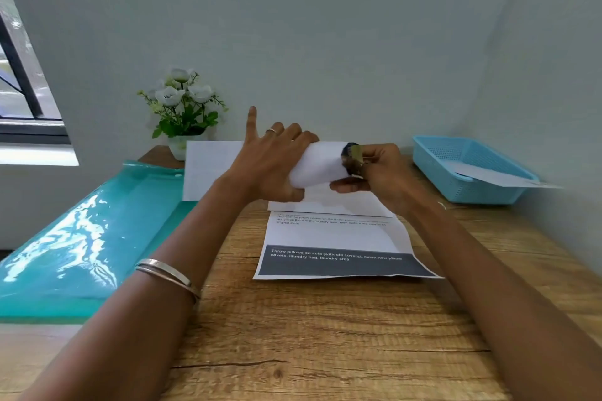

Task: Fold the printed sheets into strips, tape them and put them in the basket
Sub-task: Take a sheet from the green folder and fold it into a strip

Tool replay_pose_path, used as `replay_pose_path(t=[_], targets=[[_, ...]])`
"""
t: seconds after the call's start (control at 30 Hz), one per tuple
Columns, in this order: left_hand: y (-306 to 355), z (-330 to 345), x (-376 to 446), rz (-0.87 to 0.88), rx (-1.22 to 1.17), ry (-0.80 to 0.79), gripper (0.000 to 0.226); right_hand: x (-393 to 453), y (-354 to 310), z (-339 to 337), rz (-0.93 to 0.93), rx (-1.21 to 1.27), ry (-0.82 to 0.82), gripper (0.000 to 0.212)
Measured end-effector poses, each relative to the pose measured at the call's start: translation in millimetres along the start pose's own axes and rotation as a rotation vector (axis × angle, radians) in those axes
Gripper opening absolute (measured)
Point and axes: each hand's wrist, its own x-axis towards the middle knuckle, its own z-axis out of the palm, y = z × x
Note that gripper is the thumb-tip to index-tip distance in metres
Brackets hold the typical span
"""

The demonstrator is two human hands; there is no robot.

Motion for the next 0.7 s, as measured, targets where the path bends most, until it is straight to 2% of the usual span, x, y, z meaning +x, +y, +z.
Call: replay_pose_path(t=[0.1,0.17,0.23,0.3,0.37,0.47,0.57,0.7], targets=[[-23.4,-0.7,-7.2,-0.053,-0.036,-0.059,0.085,6.6,5.8,-13.6,-0.044,-0.044,0.063,0.01],[-39.2,1.0,-14.6,-0.096,-0.078,-0.091,0.089,9.1,9.0,-29.0,-0.088,-0.372,0.082,0.014],[-49.5,3.4,-19.8,-0.135,-0.119,-0.122,0.094,6.7,10.3,-39.4,-0.059,-0.732,-0.061,0.036],[-54.5,6.1,-22.3,-0.162,-0.168,-0.167,0.096,3.8,12.6,-41.0,-0.02,-0.943,-0.251,0.053],[-56.1,9.6,-22.9,-0.169,-0.211,-0.193,0.096,2.9,15.0,-36.3,-0.004,-1.083,-0.379,0.061],[-55.3,12.4,-22.0,-0.154,-0.245,-0.197,0.096,6.6,15.5,-30.8,-0.027,-1.14,-0.445,0.063],[-55.3,14.0,-21.6,-0.148,-0.255,-0.192,0.097,7.9,12.7,-29.9,-0.027,-1.12,-0.438,0.065],[-55.5,17.4,-22.3,-0.153,-0.24,-0.183,0.099,11.5,13.4,-29.4,-0.01,-1.144,-0.394,0.079]])
